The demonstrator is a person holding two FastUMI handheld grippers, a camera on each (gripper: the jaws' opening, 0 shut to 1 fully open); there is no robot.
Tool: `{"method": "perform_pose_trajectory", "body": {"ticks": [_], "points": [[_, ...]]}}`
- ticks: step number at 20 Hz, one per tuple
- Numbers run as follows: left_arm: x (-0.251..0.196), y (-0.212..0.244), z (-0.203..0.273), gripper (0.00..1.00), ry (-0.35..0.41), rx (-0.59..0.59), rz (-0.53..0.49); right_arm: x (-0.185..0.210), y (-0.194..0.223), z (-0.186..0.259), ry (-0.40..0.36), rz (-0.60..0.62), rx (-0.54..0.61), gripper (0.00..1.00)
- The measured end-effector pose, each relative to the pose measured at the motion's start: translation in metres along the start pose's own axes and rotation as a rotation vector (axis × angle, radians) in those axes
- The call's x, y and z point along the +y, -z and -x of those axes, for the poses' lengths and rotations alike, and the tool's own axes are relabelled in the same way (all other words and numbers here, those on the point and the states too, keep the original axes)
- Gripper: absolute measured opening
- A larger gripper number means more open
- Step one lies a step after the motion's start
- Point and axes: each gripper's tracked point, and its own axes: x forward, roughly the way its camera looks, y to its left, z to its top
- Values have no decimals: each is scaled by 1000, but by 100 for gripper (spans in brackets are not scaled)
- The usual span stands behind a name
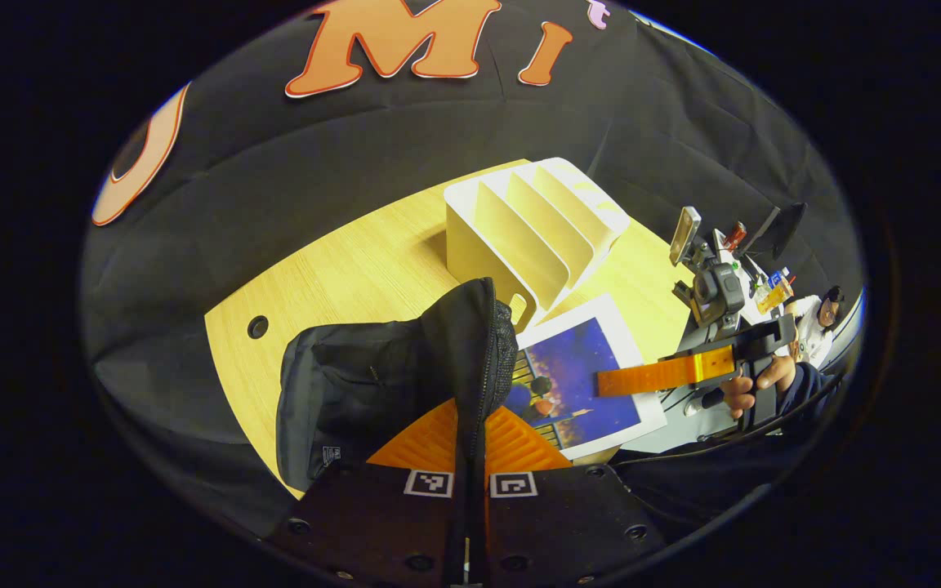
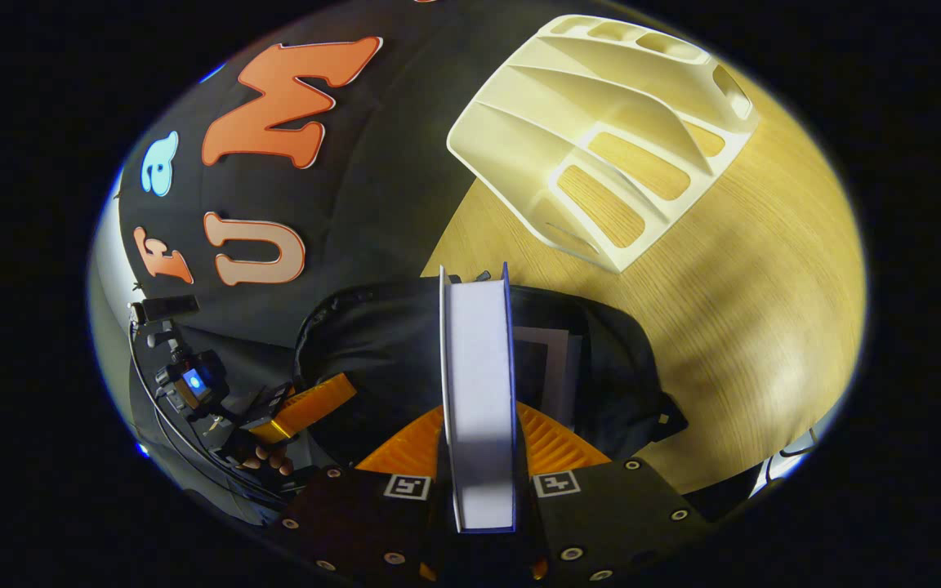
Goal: Open the schoolbag, grab two books from the bookshelf and put them into the schoolbag.
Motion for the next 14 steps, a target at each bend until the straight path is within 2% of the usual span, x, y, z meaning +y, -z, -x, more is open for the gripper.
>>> {"method": "perform_pose_trajectory", "body": {"ticks": [7,14], "points": [[-9,-3,-2,2,17,-4,-2,11,17,-52,-44,-31,7,31],[-7,-4,-4,3,26,-11,26,7,1,-76,-14,-14,-84,32]]}}
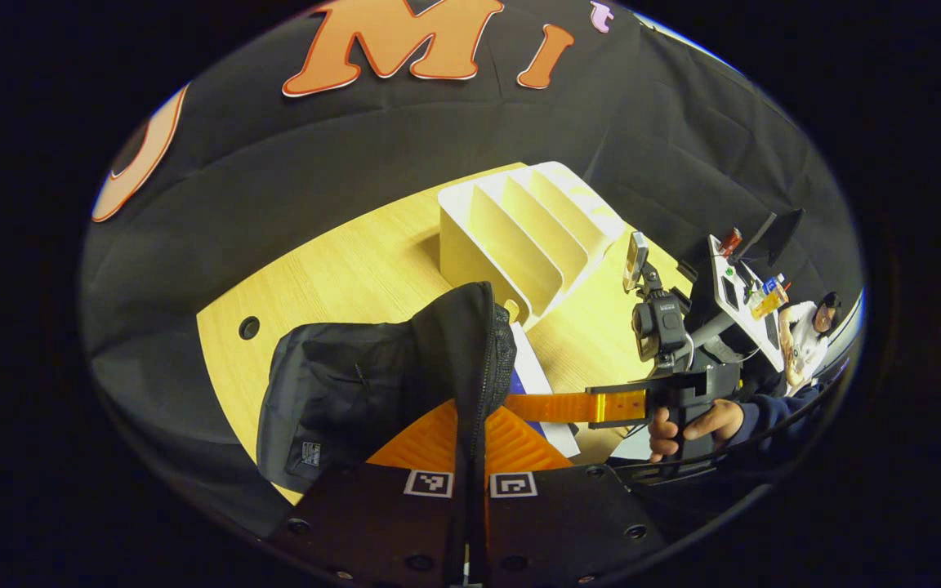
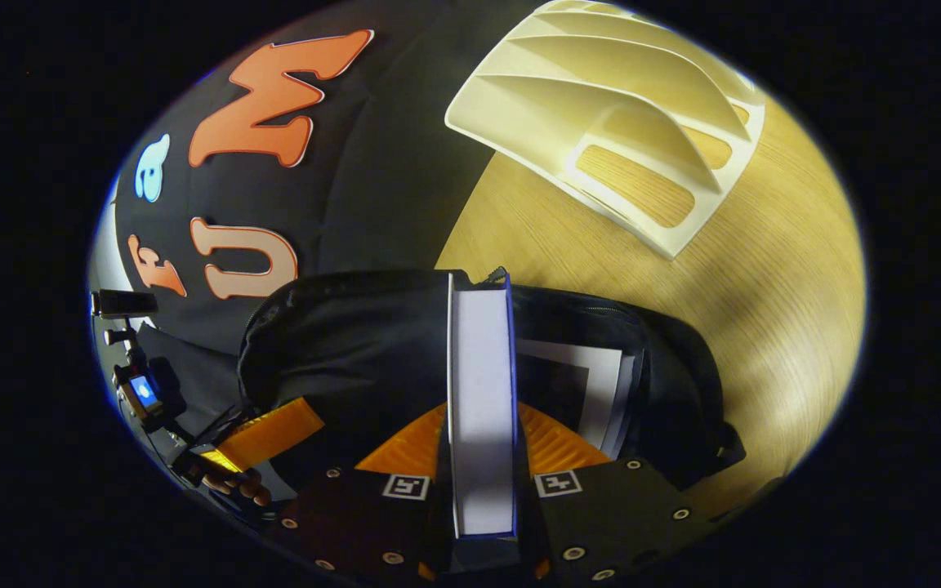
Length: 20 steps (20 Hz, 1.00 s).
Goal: Open the schoolbag, grab two books from the bookshelf and put them into the schoolbag.
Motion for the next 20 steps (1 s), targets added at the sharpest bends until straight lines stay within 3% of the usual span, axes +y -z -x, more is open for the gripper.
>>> {"method": "perform_pose_trajectory", "body": {"ticks": [1,2,4,5,6,9,10,11,20], "points": [[0,0,-2,3,8,-1,6,2,-3,2,4,-13,-18,43],[3,-1,-4,2,12,-4,13,3,-11,7,1,-23,-76,34],[11,0,-9,3,22,-8,22,2,-23,12,5,-33,-128,31],[12,-2,-10,2,26,-8,25,1,-26,14,2,-56,-159,41],[12,-3,-11,2,32,-8,22,4,-30,14,0,-77,-182,31],[11,0,-11,3,43,-11,19,6,-31,17,11,-53,-241,29],[11,-1,-12,3,49,-5,21,6,-27,16,11,-63,-235,40],[10,-1,-13,2,51,-7,17,5,-23,15,13,-65,-243,30],[-12,6,-22,3,57,15,-68,-5,47,-6,0,-101,-72,34]]}}
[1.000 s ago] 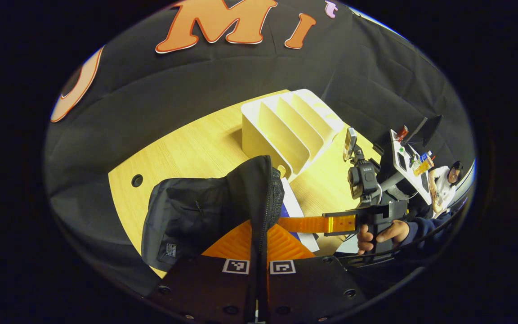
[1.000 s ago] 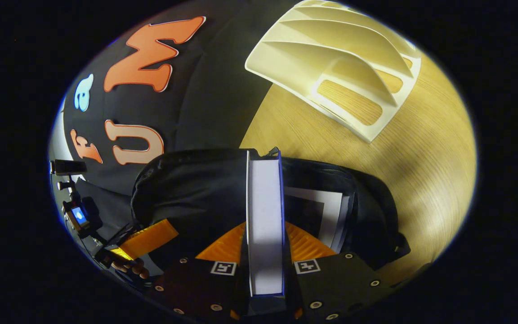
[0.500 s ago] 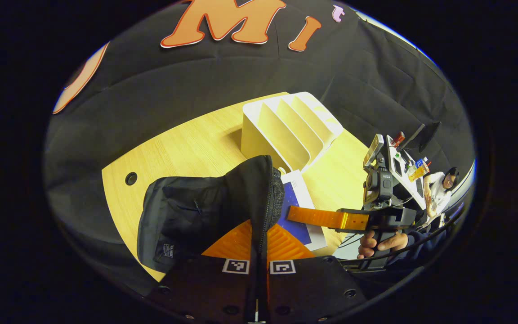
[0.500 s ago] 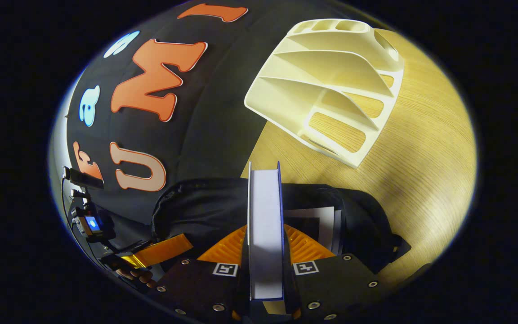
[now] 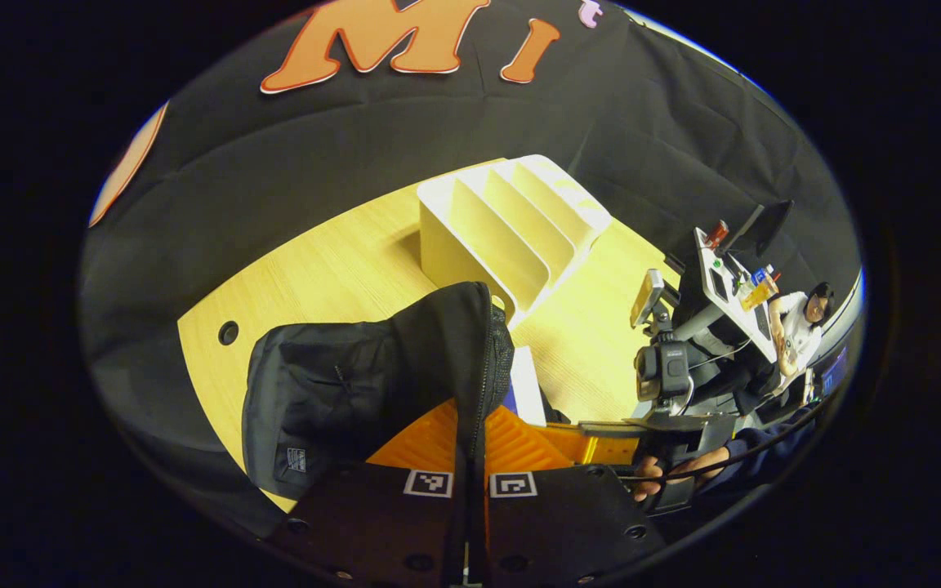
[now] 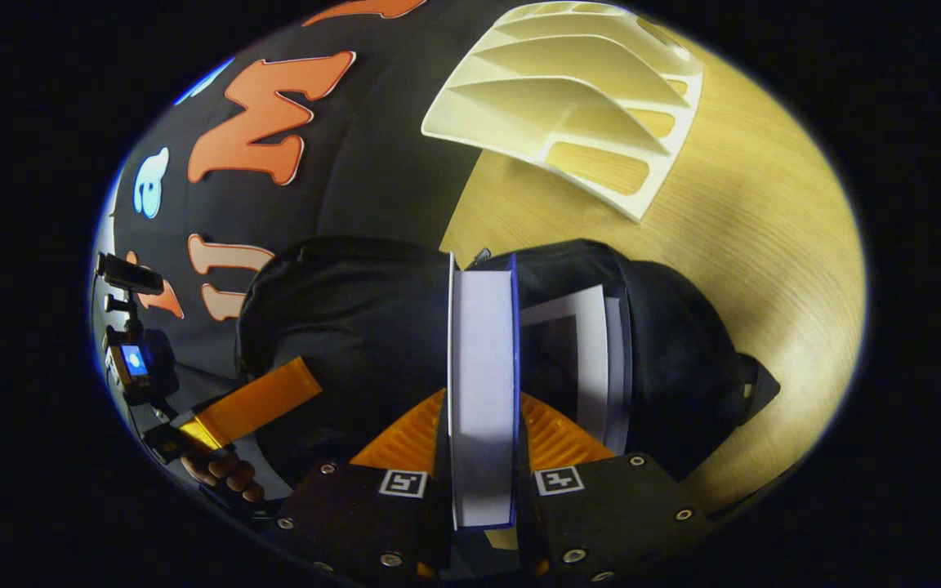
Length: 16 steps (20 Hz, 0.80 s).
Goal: Open the schoolbag, grab two books from the bookshelf and put them into the schoolbag.
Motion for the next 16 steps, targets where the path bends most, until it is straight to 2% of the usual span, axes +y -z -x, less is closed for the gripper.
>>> {"method": "perform_pose_trajectory", "body": {"ticks": [4,6,9,10,11,14,16], "points": [[-10,3,-5,3,-5,13,-26,2,10,-18,18,23,54,37],[-8,3,-4,3,-7,15,-15,-3,17,-21,66,34,108,42],[4,6,-3,3,-45,10,9,-26,19,-9,186,99,202,58],[6,8,-3,4,-61,14,18,-35,16,-1,227,148,219,70],[6,10,-4,4,-79,13,27,-41,9,6,253,193,226,61],[-1,16,-14,5,-119,23,57,-37,-22,23,226,240,204,63],[-12,19,-20,8,-142,24,80,-39,-55,42,236,317,171,64]]}}
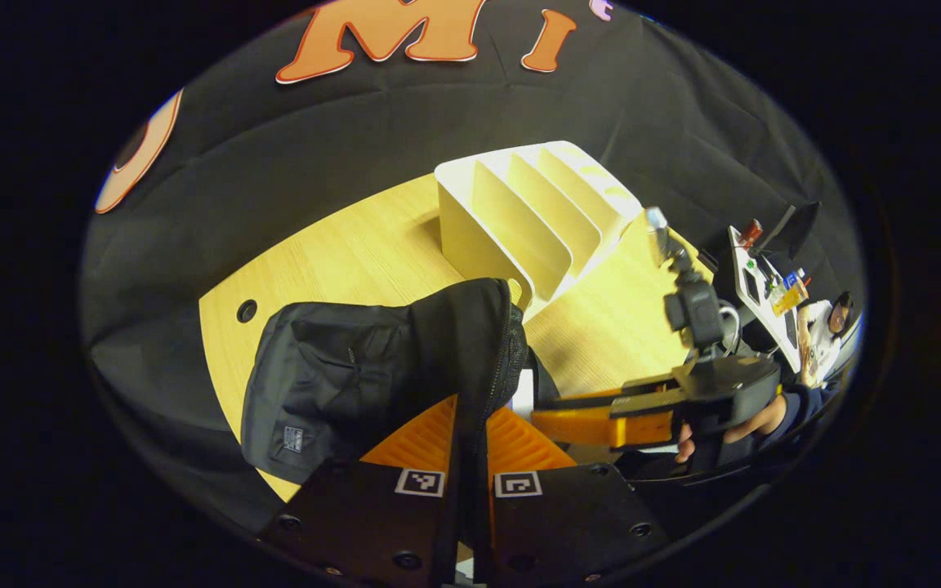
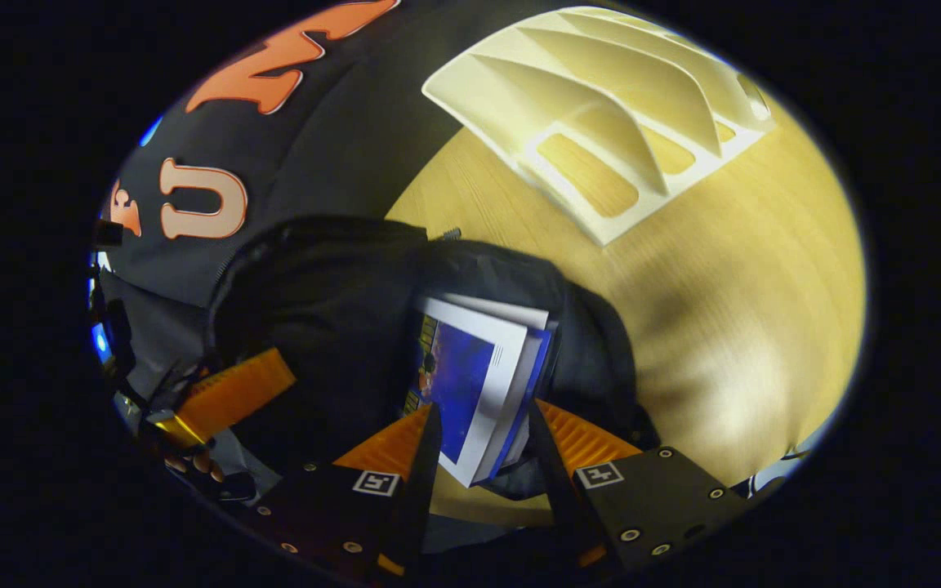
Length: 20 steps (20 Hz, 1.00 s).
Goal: Open the schoolbag, grab two books from the bookshelf and put them into the schoolbag.
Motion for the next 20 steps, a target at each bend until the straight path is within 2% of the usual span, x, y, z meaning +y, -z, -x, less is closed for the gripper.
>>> {"method": "perform_pose_trajectory", "body": {"ticks": [2,9,10,12,13,15,17,19,20], "points": [[-9,-1,-6,12,-36,1,31,-15,-21,21,19,73,-37,66],[-57,-1,-22,28,-106,1,111,-56,-78,85,43,195,-122,95],[-61,-2,-22,33,-118,-6,121,-63,-84,91,51,215,-132,97],[-76,-8,-23,34,-119,-24,149,-74,-93,104,65,258,-148,98],[-86,-13,-24,43,-114,-39,165,-78,-98,111,72,277,-155,98],[-100,-22,-24,53,-114,-69,183,-83,-106,122,76,310,-169,98],[-113,-27,-25,67,-126,-89,188,-88,-115,137,81,347,-198,98],[-124,-35,-25,73,-143,-125,196,-90,-128,152,93,396,-240,98],[-128,-41,-23,80,-156,-151,200,-90,-134,161,100,423,-266,98]]}}
